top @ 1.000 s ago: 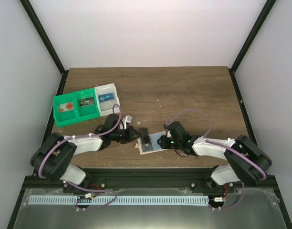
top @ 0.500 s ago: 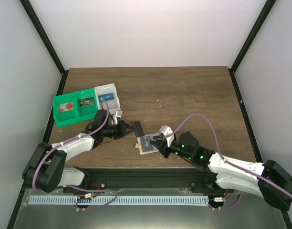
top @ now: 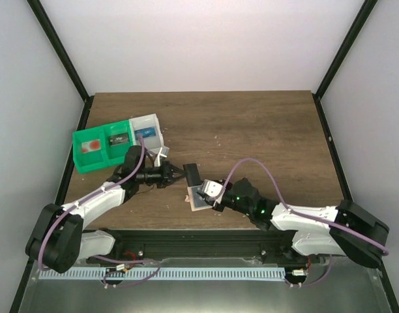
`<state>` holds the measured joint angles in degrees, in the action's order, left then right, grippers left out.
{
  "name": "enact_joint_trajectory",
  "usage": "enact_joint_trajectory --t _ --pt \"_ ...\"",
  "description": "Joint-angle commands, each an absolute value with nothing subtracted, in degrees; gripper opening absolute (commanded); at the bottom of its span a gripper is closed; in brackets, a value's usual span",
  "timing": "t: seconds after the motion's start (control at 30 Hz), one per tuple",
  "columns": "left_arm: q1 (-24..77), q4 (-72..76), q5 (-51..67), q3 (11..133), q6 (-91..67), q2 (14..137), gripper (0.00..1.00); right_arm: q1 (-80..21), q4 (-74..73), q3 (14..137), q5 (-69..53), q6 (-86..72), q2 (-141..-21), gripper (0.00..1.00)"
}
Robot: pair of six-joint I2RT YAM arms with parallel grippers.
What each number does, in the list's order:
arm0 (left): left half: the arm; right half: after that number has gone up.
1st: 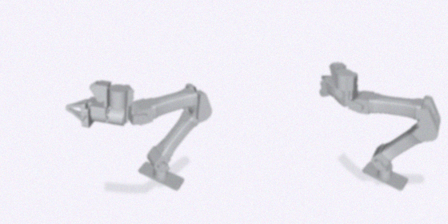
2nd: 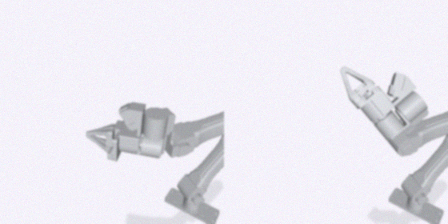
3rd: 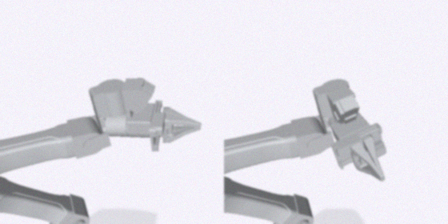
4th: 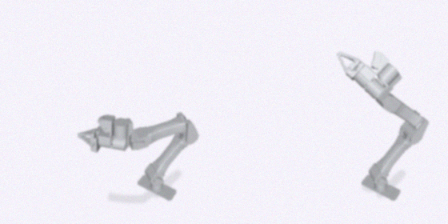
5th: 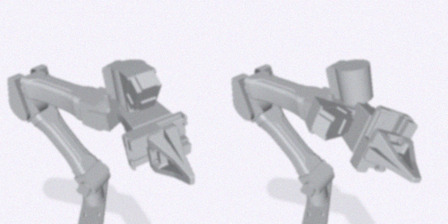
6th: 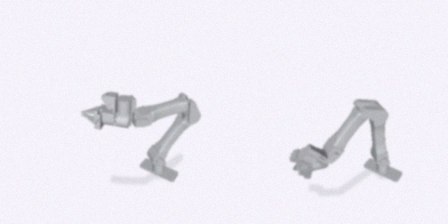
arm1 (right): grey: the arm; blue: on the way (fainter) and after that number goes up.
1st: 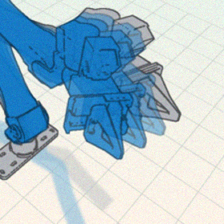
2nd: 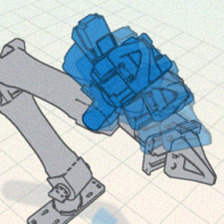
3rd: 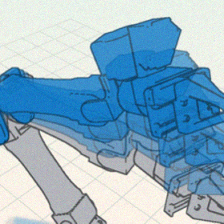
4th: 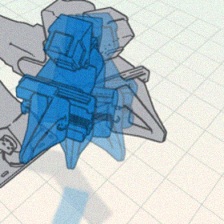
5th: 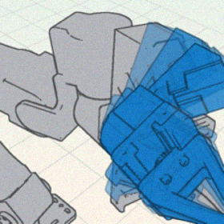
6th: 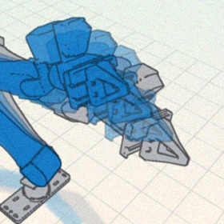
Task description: Take the credit cards out of the card holder
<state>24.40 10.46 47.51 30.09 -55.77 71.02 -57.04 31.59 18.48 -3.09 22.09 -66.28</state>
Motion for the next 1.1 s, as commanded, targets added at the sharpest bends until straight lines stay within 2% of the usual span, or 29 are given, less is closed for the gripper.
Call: enact_joint_trajectory --t 0.0,0.13,0.4,0.5,0.63,0.7,0.77,0.97,1.0,1.07 --pt "24.27 9.22 50.24 31.92 -56.99 70.35 0.00 -57.97 33.56 22.38 1.79 32.40 -68.37 0.39" --pt "24.21 10.07 51.38 31.57 -58.34 69.95 0.00 -58.23 36.04 22.35 1.42 34.14 -69.26 0.42" --pt "24.26 11.07 52.44 31.46 -59.44 69.96 0.00 -58.95 36.51 22.59 4.31 37.12 -71.07 0.41" --pt "24.19 11.64 52.78 31.32 -59.96 70.20 0.00 -59.06 38.79 22.25 6.88 37.25 -71.47 0.34" --pt "24.23 12.40 53.38 31.07 -60.60 69.85 0.00 -59.15 40.64 21.74 9.13 36.49 -71.32 0.12" --pt "24.19 13.72 54.06 30.99 -61.30 69.26 0.01 -59.18 40.50 21.70 10.27 35.47 -70.94 0.04" --pt "24.22 14.77 53.80 30.96 -62.01 68.27 0.12 -59.15 39.92 21.71 11.37 33.16 -70.36 0.01" --pt "24.19 11.63 48.71 33.42 -58.50 63.29 0.59 -59.15 34.89 23.17 14.74 14.89 -67.42 0.00" --pt "24.21 9.91 47.18 34.26 -57.12 62.41 0.71 -59.15 32.83 23.97 15.06 10.83 -67.01 0.01" --pt "24.19 7.27 44.94 35.60 -54.56 61.10 0.81 -59.15 27.40 26.73 15.52 1.11 -66.56 0.00"
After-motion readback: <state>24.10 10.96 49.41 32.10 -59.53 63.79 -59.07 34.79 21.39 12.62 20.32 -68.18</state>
